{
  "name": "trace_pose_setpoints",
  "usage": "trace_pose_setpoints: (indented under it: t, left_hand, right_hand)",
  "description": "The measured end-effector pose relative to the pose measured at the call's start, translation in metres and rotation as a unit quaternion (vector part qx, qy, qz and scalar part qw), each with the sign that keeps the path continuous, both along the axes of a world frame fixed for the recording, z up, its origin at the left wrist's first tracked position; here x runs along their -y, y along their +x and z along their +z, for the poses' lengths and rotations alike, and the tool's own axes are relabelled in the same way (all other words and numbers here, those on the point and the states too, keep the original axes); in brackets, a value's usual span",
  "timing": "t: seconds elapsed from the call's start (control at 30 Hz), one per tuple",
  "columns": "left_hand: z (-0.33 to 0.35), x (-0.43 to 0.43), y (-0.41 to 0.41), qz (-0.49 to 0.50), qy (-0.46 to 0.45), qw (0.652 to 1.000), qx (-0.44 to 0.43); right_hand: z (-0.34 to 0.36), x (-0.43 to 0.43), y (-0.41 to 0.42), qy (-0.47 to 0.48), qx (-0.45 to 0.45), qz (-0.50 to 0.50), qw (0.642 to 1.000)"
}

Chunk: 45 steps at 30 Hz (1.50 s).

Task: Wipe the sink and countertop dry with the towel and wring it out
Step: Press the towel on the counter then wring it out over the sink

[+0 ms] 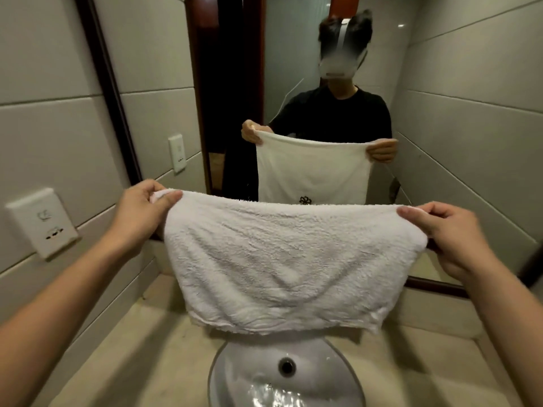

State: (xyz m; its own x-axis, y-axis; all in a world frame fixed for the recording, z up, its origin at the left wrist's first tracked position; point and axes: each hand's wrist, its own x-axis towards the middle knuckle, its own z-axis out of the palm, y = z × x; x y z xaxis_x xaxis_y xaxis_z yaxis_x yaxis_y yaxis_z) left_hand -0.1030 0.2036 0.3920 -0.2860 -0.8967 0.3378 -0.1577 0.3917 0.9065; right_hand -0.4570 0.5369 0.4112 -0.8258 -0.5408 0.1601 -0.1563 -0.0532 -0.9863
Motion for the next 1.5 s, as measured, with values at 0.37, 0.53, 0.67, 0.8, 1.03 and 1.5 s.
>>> trace_pose_setpoints:
  t: [0.37, 0.53, 0.67, 0.8, 1.03, 1.5]
  left_hand:
    - [-0.033, -0.102, -0.09, -0.176, 0.273, 0.946, -0.008]
    - [-0.028, -0.144, -0.107, -0.277, 0.198, 0.94, 0.022]
    - [-0.028, -0.147, -0.1, -0.248, 0.104, 0.961, 0.059]
    - [-0.021, -0.165, -0.1, -0.269, 0.058, 0.958, 0.077]
    - [-0.021, -0.154, -0.096, -0.225, -0.016, 0.97, 0.088]
    - [-0.017, -0.166, -0.102, -0.241, -0.014, 0.97, 0.039]
  right_hand:
    - [-0.03, 0.078, 0.098, 0.046, 0.117, 0.086, 0.988]
    - [-0.045, 0.089, 0.13, 0.008, 0.107, 0.088, 0.99]
    - [-0.044, 0.076, 0.133, 0.025, 0.062, 0.096, 0.993]
    - [-0.04, 0.071, 0.138, 0.026, 0.081, 0.091, 0.992]
    - [-0.024, 0.05, 0.12, 0.004, 0.258, 0.372, 0.891]
    - [-0.027, 0.038, 0.097, 0.041, 0.089, 0.375, 0.922]
